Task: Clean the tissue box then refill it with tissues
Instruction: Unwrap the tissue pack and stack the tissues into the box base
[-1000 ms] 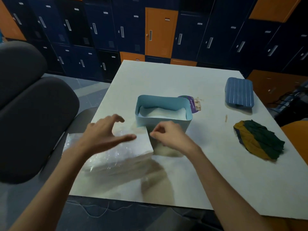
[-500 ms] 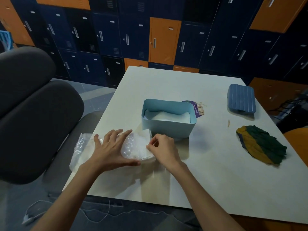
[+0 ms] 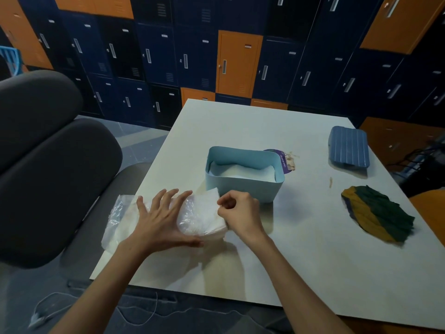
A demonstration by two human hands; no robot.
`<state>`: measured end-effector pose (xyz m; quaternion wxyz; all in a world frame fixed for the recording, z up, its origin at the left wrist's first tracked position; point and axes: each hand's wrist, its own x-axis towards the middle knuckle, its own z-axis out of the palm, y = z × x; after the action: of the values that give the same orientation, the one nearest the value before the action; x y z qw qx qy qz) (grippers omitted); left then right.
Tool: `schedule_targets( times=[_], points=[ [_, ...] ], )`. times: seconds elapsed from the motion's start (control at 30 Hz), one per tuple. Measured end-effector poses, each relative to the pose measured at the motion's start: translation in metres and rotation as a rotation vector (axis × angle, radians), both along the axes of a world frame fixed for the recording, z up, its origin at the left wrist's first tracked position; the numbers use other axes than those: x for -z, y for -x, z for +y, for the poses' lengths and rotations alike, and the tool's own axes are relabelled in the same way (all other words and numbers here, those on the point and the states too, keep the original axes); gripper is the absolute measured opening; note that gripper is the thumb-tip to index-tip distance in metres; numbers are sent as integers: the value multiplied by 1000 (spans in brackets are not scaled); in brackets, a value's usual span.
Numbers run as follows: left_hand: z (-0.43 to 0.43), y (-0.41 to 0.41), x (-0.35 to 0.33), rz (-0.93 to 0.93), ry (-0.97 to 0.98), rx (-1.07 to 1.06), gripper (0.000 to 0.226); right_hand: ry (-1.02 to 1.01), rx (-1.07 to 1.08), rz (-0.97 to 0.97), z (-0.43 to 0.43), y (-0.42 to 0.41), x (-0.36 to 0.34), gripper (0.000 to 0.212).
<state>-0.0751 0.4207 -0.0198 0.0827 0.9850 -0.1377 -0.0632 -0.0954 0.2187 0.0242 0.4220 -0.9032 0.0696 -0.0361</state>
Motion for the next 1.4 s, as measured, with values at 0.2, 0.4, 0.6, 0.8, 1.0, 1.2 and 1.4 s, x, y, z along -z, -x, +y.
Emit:
schedule_targets(
  times=[0.2,0.4,0.6,0.8,1.0,1.2,1.4],
  points=[
    [4,0,-1,-14,45,-16,132,-136,55,-58,-16,-4,-17,10],
    [3,2,0,-12,51,-8,131,-581,114,386,-34,-6,-3,21],
    [4,1,-1,3,48,-2,132,-555,20,347,-29,-4,-4,7],
    [3,2,-3,5,65,-4,132,-644,47,473,-35,-9,-8,18],
    [4,3,-8,36,54,-5,134,-517,23,242,-64,-8,-11,24],
    [-5,0,-20,118,21,34,141,-547,34,234,-120,11,-20,27],
    [-68,-2,-62,-129,398,205,100,-602,64,172,-159,32,-19,34]
  ],
)
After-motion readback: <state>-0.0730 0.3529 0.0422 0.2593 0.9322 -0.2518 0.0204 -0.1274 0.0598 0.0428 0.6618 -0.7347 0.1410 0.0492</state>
